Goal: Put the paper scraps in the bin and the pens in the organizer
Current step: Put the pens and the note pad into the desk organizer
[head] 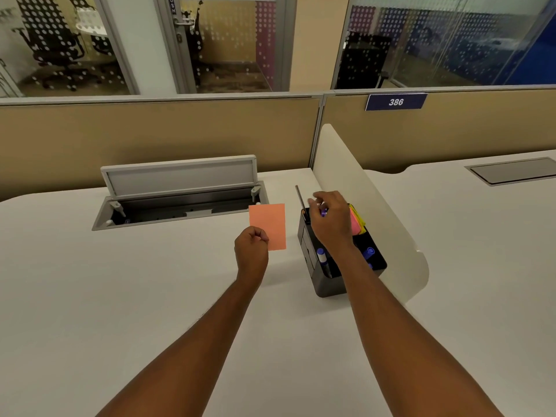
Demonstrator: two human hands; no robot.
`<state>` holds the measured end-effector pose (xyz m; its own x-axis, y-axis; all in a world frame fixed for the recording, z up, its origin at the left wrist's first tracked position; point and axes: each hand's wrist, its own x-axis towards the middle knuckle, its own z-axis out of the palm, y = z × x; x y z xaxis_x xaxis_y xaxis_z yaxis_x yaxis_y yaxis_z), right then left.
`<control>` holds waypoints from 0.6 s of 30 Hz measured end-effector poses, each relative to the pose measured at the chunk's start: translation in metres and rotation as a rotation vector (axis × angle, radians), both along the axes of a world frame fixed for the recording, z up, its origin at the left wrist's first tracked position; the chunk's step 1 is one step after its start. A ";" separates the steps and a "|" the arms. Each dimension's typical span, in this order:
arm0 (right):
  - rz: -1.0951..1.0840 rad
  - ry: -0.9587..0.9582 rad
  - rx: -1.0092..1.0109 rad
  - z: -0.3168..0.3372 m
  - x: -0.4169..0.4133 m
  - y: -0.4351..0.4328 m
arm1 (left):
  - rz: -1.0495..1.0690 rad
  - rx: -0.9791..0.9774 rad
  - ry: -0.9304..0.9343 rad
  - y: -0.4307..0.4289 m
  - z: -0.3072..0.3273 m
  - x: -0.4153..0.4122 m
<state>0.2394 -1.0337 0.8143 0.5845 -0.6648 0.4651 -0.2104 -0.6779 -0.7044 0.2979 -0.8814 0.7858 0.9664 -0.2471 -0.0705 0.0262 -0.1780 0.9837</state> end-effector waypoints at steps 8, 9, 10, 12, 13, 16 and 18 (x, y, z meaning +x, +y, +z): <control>0.398 0.248 0.125 0.010 -0.002 0.011 | -0.127 -0.006 -0.025 -0.005 0.011 -0.008; 0.395 0.229 0.138 0.011 -0.003 0.011 | -0.141 -0.008 -0.027 -0.005 0.013 -0.009; 0.385 0.217 0.142 0.011 -0.004 0.010 | -0.155 -0.011 -0.034 -0.005 0.014 -0.010; 0.362 0.218 0.130 0.013 -0.007 0.008 | -0.185 -0.014 -0.057 -0.005 0.015 -0.011; 0.352 0.217 0.131 0.014 -0.008 0.006 | -0.197 -0.013 -0.069 -0.006 0.015 -0.012; 0.295 0.172 0.161 0.015 -0.011 -0.001 | -0.210 0.002 -0.109 -0.010 0.017 -0.015; 0.229 0.127 0.153 0.017 -0.014 -0.005 | -0.194 0.001 -0.129 -0.014 0.016 -0.015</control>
